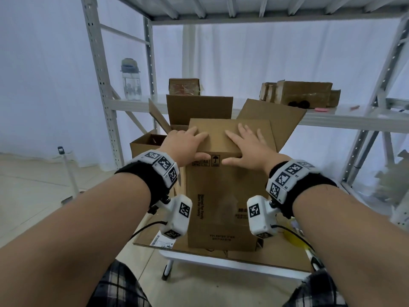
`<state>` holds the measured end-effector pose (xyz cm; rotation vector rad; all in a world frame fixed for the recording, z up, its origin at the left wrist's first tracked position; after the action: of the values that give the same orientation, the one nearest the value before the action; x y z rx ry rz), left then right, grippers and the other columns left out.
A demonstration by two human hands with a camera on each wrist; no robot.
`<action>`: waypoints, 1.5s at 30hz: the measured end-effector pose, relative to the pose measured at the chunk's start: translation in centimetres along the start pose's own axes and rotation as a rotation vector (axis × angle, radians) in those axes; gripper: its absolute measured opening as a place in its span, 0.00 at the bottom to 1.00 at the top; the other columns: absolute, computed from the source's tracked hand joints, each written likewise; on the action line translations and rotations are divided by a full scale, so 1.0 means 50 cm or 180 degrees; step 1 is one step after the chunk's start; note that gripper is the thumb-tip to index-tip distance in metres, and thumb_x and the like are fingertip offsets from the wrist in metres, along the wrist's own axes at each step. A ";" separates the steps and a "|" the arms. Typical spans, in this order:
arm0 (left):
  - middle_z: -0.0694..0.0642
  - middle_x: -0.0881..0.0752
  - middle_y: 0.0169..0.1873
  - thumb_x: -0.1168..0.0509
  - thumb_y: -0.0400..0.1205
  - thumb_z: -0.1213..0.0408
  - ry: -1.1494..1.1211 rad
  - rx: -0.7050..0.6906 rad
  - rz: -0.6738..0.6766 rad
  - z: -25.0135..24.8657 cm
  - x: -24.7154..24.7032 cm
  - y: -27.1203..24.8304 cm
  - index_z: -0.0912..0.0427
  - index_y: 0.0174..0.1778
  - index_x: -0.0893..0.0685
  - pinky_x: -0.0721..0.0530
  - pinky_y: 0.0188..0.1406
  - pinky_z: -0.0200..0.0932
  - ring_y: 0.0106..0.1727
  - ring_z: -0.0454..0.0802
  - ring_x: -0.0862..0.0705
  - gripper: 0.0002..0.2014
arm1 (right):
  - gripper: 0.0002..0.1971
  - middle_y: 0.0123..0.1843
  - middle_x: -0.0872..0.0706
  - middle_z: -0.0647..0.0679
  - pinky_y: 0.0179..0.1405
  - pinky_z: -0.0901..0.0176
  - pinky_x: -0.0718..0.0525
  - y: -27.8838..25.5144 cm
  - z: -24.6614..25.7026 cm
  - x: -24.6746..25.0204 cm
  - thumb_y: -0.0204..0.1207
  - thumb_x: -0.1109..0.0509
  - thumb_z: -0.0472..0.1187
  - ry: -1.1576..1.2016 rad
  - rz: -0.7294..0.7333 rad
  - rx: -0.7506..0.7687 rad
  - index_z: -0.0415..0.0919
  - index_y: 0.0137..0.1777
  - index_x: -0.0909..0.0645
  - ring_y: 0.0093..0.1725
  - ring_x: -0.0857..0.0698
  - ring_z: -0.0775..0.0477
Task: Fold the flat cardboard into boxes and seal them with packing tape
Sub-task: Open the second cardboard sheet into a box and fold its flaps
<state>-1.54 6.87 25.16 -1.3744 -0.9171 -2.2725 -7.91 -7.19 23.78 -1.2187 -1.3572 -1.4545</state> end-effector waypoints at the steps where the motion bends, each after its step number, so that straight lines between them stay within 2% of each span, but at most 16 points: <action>1: 0.56 0.30 0.75 0.49 0.82 0.35 -0.0015 -0.0001 0.0034 -0.001 -0.002 0.001 0.49 0.82 0.42 0.23 0.62 0.53 0.65 0.58 0.20 0.35 | 0.46 0.87 0.61 0.40 0.82 0.41 0.66 -0.001 -0.001 -0.003 0.77 0.37 0.66 -0.0075 0.0052 0.0033 0.54 0.86 0.59 0.86 0.62 0.43; 5: 0.54 0.33 0.79 0.53 0.85 0.39 -0.0025 0.0022 0.0115 -0.011 -0.017 -0.009 0.47 0.84 0.45 0.27 0.67 0.51 0.68 0.56 0.22 0.31 | 0.42 0.88 0.56 0.40 0.83 0.46 0.60 -0.007 -0.002 -0.012 0.82 0.38 0.59 -0.0216 0.0080 0.0104 0.49 0.87 0.58 0.86 0.55 0.43; 8: 0.51 0.29 0.77 0.54 0.87 0.41 -0.0081 0.0082 -0.0055 -0.015 -0.019 -0.015 0.47 0.83 0.41 0.31 0.66 0.50 0.69 0.52 0.22 0.29 | 0.38 0.87 0.48 0.40 0.84 0.48 0.52 -0.011 0.011 -0.012 0.84 0.39 0.56 -0.0219 0.0059 0.0126 0.45 0.87 0.52 0.86 0.48 0.42; 13: 0.52 0.16 0.61 0.52 0.86 0.41 -0.0237 0.0202 -0.0100 -0.012 -0.011 -0.015 0.48 0.74 0.26 0.31 0.60 0.49 0.60 0.51 0.18 0.25 | 0.34 0.83 0.35 0.41 0.79 0.46 0.35 -0.013 0.014 -0.006 0.82 0.35 0.53 0.0037 0.0150 0.0019 0.45 0.84 0.41 0.80 0.34 0.39; 17: 0.51 0.16 0.58 0.47 0.85 0.40 -0.0511 0.0330 -0.0068 -0.010 -0.002 -0.022 0.49 0.69 0.22 0.32 0.62 0.52 0.60 0.51 0.20 0.24 | 0.33 0.85 0.38 0.45 0.81 0.46 0.42 -0.017 0.009 -0.006 0.82 0.35 0.54 0.0243 0.0163 0.0008 0.48 0.84 0.41 0.82 0.37 0.42; 20: 0.57 0.24 0.68 0.41 0.83 0.41 -0.1134 0.0663 -0.0070 0.007 0.000 -0.026 0.52 0.78 0.33 0.34 0.69 0.57 0.68 0.55 0.25 0.30 | 0.30 0.85 0.40 0.48 0.82 0.37 0.58 -0.017 -0.013 0.007 0.84 0.43 0.61 0.0471 -0.0133 -0.0145 0.53 0.83 0.39 0.84 0.43 0.47; 23: 0.62 0.33 0.76 0.35 0.78 0.39 -0.1689 0.1110 -0.0095 0.030 -0.003 -0.023 0.58 0.84 0.53 0.37 0.73 0.62 0.76 0.59 0.32 0.48 | 0.33 0.87 0.50 0.40 0.81 0.35 0.62 -0.019 -0.058 0.032 0.82 0.48 0.66 0.0562 -0.0444 -0.0686 0.55 0.84 0.44 0.86 0.52 0.37; 26: 0.60 0.24 0.72 0.33 0.71 0.31 -0.1773 0.1296 -0.0152 0.031 -0.011 -0.010 0.57 0.84 0.63 0.33 0.67 0.60 0.72 0.58 0.25 0.59 | 0.41 0.86 0.61 0.30 0.79 0.32 0.65 -0.019 -0.078 0.037 0.77 0.48 0.73 0.0118 -0.0180 -0.1026 0.58 0.85 0.55 0.84 0.58 0.26; 31: 0.58 0.18 0.65 0.36 0.69 0.27 -0.1947 0.1738 -0.0559 0.056 -0.010 -0.020 0.57 0.84 0.65 0.33 0.66 0.59 0.64 0.58 0.20 0.62 | 0.46 0.85 0.66 0.33 0.79 0.30 0.64 -0.019 -0.076 0.059 0.73 0.49 0.77 -0.0273 -0.0288 -0.0806 0.60 0.85 0.65 0.84 0.48 0.28; 34: 0.58 0.17 0.62 0.36 0.73 0.31 -0.2178 0.1872 -0.1002 0.083 -0.002 -0.040 0.61 0.84 0.55 0.37 0.69 0.58 0.65 0.59 0.20 0.55 | 0.34 0.87 0.55 0.37 0.79 0.30 0.60 -0.036 -0.077 0.123 0.83 0.53 0.66 -0.0079 -0.1224 -0.0816 0.54 0.86 0.52 0.83 0.43 0.34; 36: 0.60 0.17 0.60 0.36 0.74 0.32 -0.2296 0.1876 -0.1192 0.098 0.003 -0.051 0.61 0.81 0.47 0.38 0.69 0.58 0.64 0.60 0.21 0.50 | 0.26 0.85 0.47 0.33 0.79 0.31 0.53 -0.053 -0.107 0.162 0.87 0.51 0.54 0.0059 -0.1732 -0.1299 0.45 0.82 0.40 0.83 0.43 0.33; 38: 0.59 0.17 0.57 0.37 0.74 0.31 -0.2356 0.1949 -0.1241 0.108 0.006 -0.058 0.61 0.76 0.40 0.39 0.70 0.58 0.63 0.60 0.21 0.45 | 0.21 0.81 0.38 0.30 0.76 0.35 0.40 -0.059 -0.145 0.167 0.87 0.46 0.45 0.0345 -0.1643 -0.1701 0.41 0.78 0.35 0.78 0.37 0.29; 40: 0.59 0.17 0.56 0.40 0.76 0.31 -0.2459 0.2044 -0.1251 0.114 0.009 -0.058 0.62 0.72 0.35 0.39 0.70 0.57 0.62 0.60 0.20 0.41 | 0.20 0.69 0.23 0.33 0.61 0.42 0.24 -0.054 -0.163 0.162 0.85 0.41 0.38 0.1102 -0.1527 -0.1700 0.40 0.76 0.33 0.66 0.23 0.32; 41: 0.59 0.17 0.57 0.40 0.77 0.32 -0.2557 0.2042 -0.1268 0.114 0.014 -0.055 0.63 0.70 0.35 0.40 0.70 0.56 0.62 0.60 0.20 0.39 | 0.19 0.63 0.19 0.36 0.55 0.45 0.21 -0.054 -0.163 0.163 0.84 0.39 0.35 0.1394 -0.1582 -0.1627 0.39 0.74 0.32 0.60 0.19 0.35; 43: 0.59 0.17 0.58 0.38 0.78 0.36 -0.2693 0.1936 -0.1278 0.105 0.031 -0.043 0.64 0.69 0.35 0.40 0.70 0.55 0.62 0.61 0.20 0.37 | 0.17 0.54 0.17 0.39 0.45 0.48 0.21 -0.054 -0.154 0.174 0.81 0.37 0.31 0.1484 -0.1775 -0.1509 0.39 0.69 0.31 0.50 0.18 0.38; 45: 0.59 0.17 0.59 0.36 0.79 0.39 -0.2748 0.1858 -0.1239 0.097 0.043 -0.032 0.64 0.69 0.36 0.39 0.70 0.55 0.63 0.61 0.20 0.36 | 0.19 0.50 0.18 0.39 0.41 0.49 0.23 -0.053 -0.143 0.180 0.80 0.39 0.28 0.1407 -0.1912 -0.1479 0.38 0.68 0.33 0.46 0.19 0.38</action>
<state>-0.27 11.43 28.09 -1.9903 -2.0527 -1.3275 -13.48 -13.40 32.14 -0.6864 -1.1506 -2.3986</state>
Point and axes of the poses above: each hand's wrist, its own y-axis towards the middle knuckle, its own x-axis out of the back of the hand, z = x × y, the point moved 8 cm from there along y, towards the middle knuckle
